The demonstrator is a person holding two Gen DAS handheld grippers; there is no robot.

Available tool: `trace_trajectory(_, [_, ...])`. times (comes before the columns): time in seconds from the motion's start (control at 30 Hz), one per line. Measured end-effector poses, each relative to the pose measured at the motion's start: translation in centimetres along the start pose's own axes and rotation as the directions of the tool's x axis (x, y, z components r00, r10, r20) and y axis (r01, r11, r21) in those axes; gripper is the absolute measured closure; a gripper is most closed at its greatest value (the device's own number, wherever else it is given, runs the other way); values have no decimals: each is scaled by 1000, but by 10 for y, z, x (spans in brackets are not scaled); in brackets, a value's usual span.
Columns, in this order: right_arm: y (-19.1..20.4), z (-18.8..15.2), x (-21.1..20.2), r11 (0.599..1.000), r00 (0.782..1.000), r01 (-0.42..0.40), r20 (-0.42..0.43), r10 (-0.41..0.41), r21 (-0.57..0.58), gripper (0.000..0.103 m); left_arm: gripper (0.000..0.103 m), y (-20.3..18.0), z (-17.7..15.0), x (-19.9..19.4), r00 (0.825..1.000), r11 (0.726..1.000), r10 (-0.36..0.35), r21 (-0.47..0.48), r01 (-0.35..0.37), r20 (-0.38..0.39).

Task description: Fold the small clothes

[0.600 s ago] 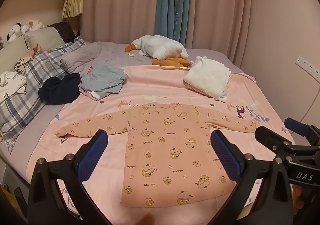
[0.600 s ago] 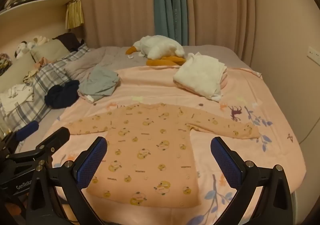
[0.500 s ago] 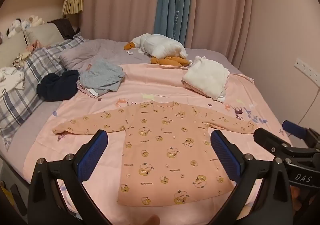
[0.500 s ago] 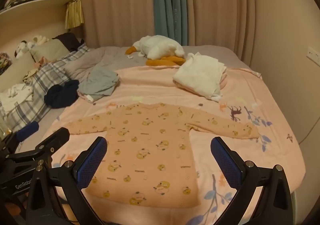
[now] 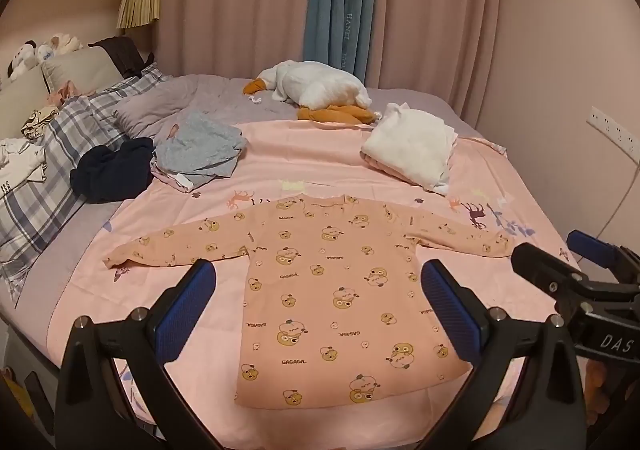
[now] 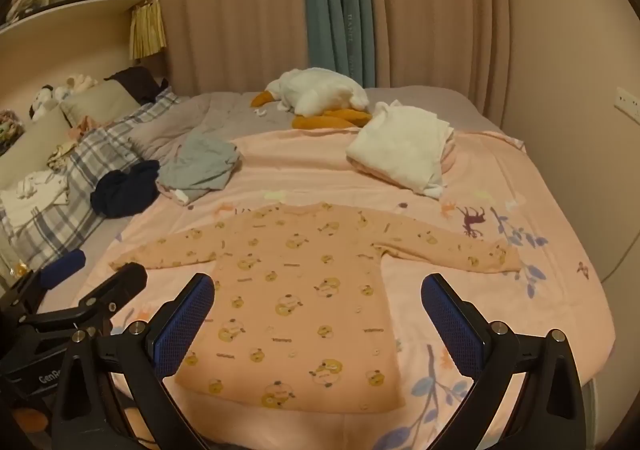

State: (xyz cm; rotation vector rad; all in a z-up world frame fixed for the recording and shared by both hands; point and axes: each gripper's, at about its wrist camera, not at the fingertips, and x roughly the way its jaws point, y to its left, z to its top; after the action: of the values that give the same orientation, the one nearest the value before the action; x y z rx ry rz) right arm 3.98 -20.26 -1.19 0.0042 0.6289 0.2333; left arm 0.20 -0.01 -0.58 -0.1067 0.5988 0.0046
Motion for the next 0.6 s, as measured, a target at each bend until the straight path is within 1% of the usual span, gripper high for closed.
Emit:
trace_trajectory(0.17, [1,3,0,1000,1000,10,-2,-9,6,0,0,1,1,-1,1000,1000,-3,-11,3,7])
trace_trajectory(0.4, [1,2,-3,1000,1000,22,5,-22,7,0,0,4,2,-2,999,999,32,-17,-32,16])
trace_trajectory(0.6, [-4,3,-3,999,1000,30,1,-30,16,0,0,8,4,-5,999,998,43,-35,-43,22])
